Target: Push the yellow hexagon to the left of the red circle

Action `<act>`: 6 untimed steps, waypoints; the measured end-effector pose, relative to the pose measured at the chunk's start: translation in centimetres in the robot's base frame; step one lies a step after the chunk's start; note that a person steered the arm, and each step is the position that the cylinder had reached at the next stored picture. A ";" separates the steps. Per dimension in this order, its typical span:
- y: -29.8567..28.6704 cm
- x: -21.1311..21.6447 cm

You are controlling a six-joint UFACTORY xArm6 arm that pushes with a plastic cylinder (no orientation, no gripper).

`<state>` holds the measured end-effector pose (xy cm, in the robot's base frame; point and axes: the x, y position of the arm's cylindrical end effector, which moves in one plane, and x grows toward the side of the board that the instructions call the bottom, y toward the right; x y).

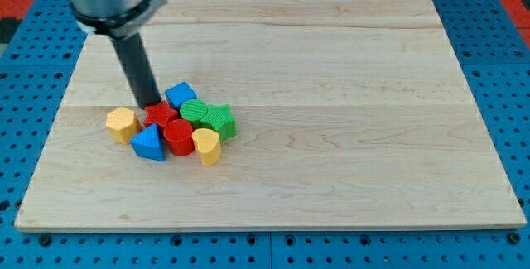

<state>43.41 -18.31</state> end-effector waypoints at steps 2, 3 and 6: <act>-3.7 1.7; -2.2 3.0; -4.2 5.4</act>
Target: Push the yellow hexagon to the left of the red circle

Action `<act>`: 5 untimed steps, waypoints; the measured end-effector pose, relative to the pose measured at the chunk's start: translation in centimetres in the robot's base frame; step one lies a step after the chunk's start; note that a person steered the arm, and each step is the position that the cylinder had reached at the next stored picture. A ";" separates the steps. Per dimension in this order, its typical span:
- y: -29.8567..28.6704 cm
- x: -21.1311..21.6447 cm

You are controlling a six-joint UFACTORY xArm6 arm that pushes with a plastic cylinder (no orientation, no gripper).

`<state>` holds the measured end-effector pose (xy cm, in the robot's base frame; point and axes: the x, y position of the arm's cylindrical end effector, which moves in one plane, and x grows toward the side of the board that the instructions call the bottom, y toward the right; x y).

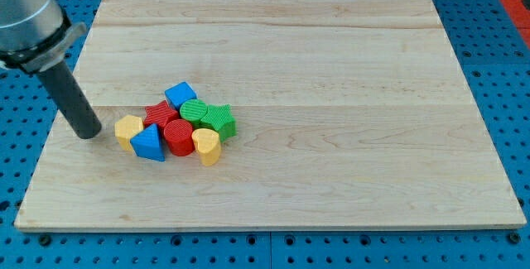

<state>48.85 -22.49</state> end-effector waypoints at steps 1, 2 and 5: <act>3.7 0.0; 5.1 0.0; 4.6 9.7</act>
